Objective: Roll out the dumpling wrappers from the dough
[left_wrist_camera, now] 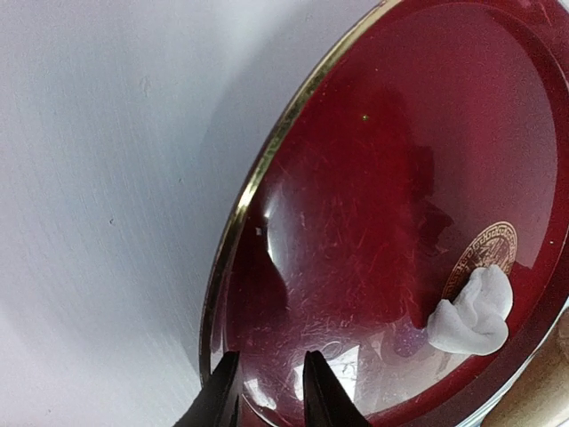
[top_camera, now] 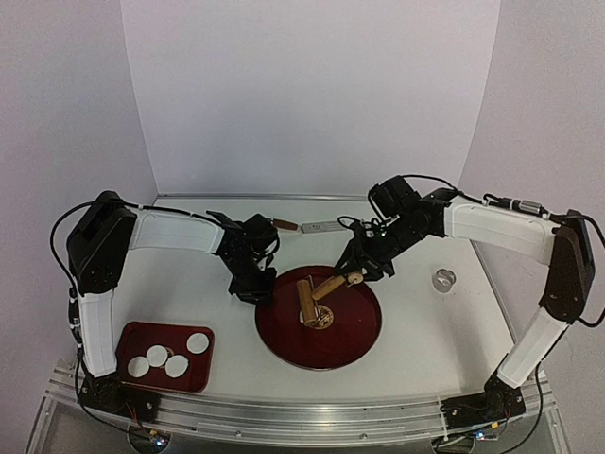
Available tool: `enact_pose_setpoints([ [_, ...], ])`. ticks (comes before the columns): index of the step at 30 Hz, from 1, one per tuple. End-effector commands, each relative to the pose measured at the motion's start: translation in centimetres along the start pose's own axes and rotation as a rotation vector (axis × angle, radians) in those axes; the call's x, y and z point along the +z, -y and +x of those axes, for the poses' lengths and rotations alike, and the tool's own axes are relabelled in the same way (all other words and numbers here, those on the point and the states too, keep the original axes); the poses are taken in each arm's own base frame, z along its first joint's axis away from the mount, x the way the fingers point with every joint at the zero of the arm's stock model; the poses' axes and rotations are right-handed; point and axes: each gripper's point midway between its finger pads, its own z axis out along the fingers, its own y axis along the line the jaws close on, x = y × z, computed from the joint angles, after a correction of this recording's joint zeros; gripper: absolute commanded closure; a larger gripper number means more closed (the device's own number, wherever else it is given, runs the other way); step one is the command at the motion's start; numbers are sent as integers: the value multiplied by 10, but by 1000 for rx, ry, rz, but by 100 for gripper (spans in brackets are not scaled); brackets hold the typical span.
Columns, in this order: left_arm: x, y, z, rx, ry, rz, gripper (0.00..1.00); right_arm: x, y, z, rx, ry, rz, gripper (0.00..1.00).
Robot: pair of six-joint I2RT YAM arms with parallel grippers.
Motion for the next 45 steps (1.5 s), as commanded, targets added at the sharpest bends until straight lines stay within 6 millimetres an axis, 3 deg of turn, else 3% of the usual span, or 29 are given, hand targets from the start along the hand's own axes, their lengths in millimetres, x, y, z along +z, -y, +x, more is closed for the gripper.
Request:
enact_pose_setpoints([
  [1,-32,15,-18,22,93,28,72,1,-10,-8,-12,14,-66,100],
  [12,-52,6,-23,-12,165,-12,59,13,7,-13,14,20,-26,100],
  [22,-20,-15,-1,-31,60,-77,51,17,21,-13,42,38,21,100],
  [32,-4,-22,6,-32,25,-86,63,16,31,-13,70,55,51,100],
  [45,13,-32,12,-42,-23,-134,83,18,59,-10,162,38,115,100],
])
